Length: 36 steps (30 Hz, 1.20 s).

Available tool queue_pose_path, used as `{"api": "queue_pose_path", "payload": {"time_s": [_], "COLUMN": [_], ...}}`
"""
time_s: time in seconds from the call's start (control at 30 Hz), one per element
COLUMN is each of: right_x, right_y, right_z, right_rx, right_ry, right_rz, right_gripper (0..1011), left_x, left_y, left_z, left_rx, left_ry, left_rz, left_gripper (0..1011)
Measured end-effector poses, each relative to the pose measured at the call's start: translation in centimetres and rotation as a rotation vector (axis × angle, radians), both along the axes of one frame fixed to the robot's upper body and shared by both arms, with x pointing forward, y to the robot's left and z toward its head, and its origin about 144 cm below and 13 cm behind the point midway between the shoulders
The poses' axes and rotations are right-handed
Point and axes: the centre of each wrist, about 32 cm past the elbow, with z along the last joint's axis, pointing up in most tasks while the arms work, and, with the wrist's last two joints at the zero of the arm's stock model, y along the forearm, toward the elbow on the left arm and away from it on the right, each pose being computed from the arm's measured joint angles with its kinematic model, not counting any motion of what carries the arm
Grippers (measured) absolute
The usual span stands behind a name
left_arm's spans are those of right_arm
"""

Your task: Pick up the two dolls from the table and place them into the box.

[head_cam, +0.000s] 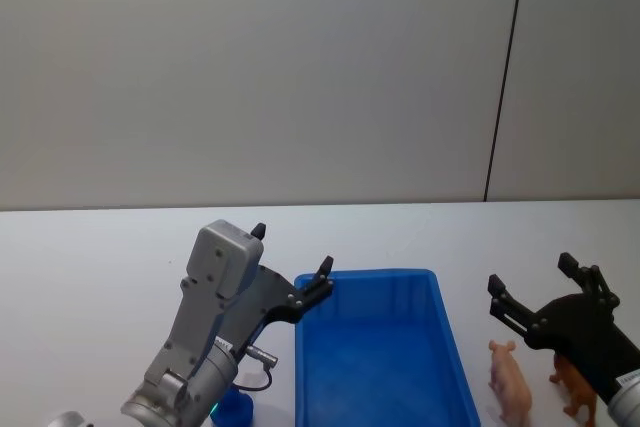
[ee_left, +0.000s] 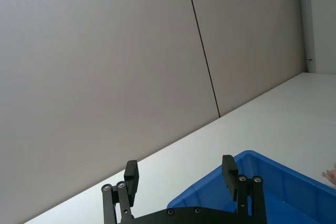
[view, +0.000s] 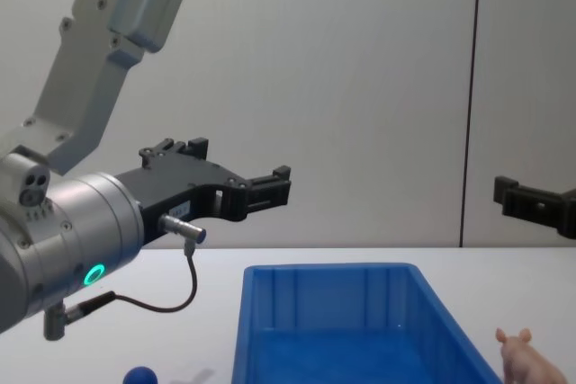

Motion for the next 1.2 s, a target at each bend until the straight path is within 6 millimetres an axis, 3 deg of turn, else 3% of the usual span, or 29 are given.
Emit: {"api": "queue_pose_path", "payload": {"time_s": [1.2], "right_x": [0.00], "right_y": [0.00], "right_z": [0.00], "right_rx": [0.000], "right_ry": [0.000], "right_rz": [0.000], "right_gripper": [1001], "left_x": [0.00], "left_y": [0.00], "left_z": [0.00], "left_rx": [0.000], "left_ry": [0.000], "left_rz": [0.000], "left_gripper": [1001]}}
